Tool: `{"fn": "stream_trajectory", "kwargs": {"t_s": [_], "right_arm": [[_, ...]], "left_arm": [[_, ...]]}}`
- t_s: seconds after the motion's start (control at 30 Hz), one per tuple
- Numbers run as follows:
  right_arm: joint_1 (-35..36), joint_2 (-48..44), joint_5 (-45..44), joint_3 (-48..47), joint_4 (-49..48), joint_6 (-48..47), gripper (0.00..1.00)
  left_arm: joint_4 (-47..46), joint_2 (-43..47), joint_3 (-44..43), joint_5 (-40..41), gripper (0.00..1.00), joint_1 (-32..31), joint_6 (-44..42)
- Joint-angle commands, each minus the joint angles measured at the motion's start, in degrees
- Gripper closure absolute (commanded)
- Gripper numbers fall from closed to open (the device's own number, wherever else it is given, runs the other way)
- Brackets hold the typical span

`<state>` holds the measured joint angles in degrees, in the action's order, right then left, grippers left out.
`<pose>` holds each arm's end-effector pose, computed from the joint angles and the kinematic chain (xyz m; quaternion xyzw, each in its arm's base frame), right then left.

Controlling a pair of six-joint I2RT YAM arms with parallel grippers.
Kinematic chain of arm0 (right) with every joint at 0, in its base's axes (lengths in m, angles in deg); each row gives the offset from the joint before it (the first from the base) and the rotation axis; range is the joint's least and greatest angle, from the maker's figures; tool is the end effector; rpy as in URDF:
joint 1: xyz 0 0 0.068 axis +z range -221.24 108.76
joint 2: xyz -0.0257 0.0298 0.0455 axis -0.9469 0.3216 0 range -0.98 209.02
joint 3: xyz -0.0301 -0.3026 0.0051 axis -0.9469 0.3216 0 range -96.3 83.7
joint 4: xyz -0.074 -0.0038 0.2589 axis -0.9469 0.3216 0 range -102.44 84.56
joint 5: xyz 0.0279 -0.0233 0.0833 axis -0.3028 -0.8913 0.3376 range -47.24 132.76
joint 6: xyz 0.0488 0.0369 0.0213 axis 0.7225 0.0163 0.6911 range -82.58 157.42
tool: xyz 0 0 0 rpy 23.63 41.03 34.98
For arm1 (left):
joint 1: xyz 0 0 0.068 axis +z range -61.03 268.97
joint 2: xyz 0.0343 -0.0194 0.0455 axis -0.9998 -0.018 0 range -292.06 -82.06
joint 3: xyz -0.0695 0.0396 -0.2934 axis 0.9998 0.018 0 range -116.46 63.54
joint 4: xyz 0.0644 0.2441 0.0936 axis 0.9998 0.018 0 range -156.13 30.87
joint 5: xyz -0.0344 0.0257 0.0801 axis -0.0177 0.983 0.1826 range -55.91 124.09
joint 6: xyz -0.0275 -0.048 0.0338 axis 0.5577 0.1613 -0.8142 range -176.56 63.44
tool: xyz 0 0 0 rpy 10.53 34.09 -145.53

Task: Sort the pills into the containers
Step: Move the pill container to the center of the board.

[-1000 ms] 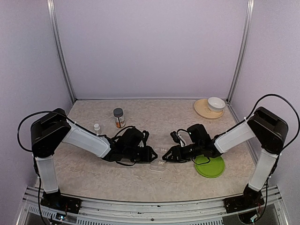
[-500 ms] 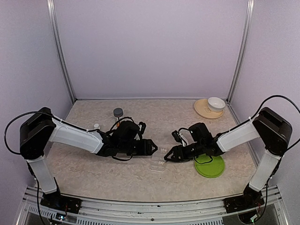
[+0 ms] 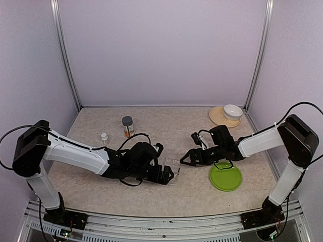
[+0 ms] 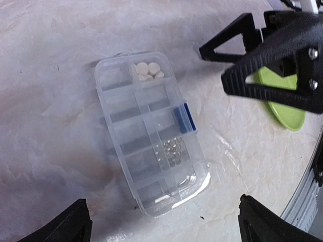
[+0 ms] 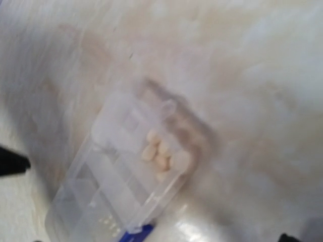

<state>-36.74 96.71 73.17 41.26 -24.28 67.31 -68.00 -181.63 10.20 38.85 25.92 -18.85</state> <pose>0.2646 0.2130 0.1522 -0.1393 0.8815 0.4072 0.1945 0.1745 -0.3338 0.1772 0.1863 0.9020 -0.2742 0.2766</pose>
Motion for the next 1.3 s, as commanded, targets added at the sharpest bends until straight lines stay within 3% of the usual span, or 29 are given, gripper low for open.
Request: {"fn": "stream_trajectory", "kwargs": {"t_s": [0.0,0.37,0.53,0.77,1.27], "right_arm": [[-1.55,-2.12,-1.4,-1.42,2.14,-1.78,0.0],[-2.2,-5.08,-3.14,0.38,2.91,-2.13,0.0],[-2.16,-5.45,-2.92,1.12,1.97,-1.71,0.0],[-2.16,-4.57,-2.16,0.73,1.08,-1.29,0.0],[-2.16,-4.44,-2.07,0.43,1.26,-1.57,0.0]], "left_arm": [[5.8,-1.75,-4.07,4.17,0.01,-2.66,-1.45],[11.0,-9.29,-11.6,9.67,0.01,-4.75,-2.32],[15.49,-12.27,-15.04,16.05,0.01,-6.07,-2.86],[15.37,-14.93,-17.19,15.74,0.01,-6.31,-3.08],[17.17,-12.14,-11.39,20.95,0.01,-5.79,-1.35]]}}
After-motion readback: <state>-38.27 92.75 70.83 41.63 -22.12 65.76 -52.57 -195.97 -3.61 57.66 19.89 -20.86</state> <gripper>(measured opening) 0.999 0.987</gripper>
